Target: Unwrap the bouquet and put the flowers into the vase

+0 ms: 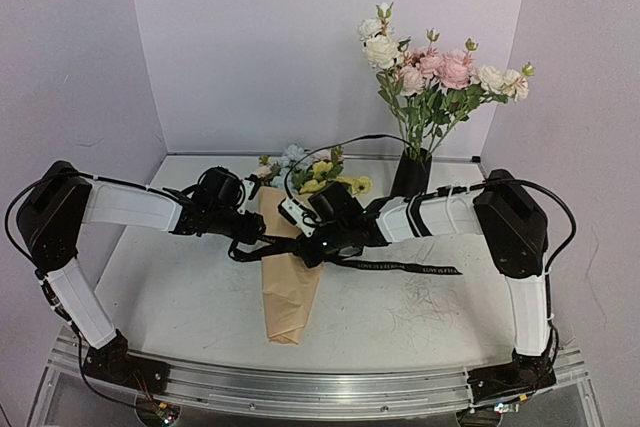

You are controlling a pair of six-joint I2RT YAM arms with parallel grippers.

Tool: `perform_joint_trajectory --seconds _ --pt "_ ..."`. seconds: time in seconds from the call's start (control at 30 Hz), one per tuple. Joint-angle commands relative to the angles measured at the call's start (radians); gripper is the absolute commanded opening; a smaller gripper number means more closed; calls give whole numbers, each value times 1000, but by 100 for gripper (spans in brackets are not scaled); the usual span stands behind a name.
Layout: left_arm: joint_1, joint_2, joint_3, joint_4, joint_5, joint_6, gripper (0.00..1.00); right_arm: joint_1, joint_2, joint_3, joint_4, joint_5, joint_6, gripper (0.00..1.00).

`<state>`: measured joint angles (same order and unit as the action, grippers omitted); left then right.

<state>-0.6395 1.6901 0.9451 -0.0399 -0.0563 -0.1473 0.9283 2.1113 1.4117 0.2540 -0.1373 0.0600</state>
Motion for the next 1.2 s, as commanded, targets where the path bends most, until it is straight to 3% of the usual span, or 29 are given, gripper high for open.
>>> perform_joint_trajectory --seconds 0.0,0.13,0.47,0.67,0.77,0.8,0.83,0.87,0.9,0.93,1.17 --pt "6 -22 22 36 -7 -6 59 6 -55 -14 -6 51 7 0" --pt "6 -37 12 35 -11 -1 58 4 -165 -114 48 122 41 0" --pt "6 -60 15 35 112 64 61 -46 -444 -384 63 503 224 0" --pt "-5 -44 58 35 237 101 64 -259 -495 -526 27 416 560 0" --pt "-28 -43 75 35 245 113 64 -315 -501 -564 27 377 618 1" --pt "-38 -42 80 35 248 120 64 -318 -500 -564 26 376 614 8" --pt "-52 -40 86 35 248 130 65 -318 -499 -563 25 375 610 26" --pt "-67 -35 91 35 242 140 64 -318 -501 -566 25 376 605 51" --pt "-82 -30 98 33 223 145 64 -317 -507 -574 25 379 604 68" --pt "-98 -24 108 29 208 147 65 -317 -519 -585 28 384 597 76" --pt "-191 45 194 -22 180 230 65 -318 -600 -634 38 364 511 72"
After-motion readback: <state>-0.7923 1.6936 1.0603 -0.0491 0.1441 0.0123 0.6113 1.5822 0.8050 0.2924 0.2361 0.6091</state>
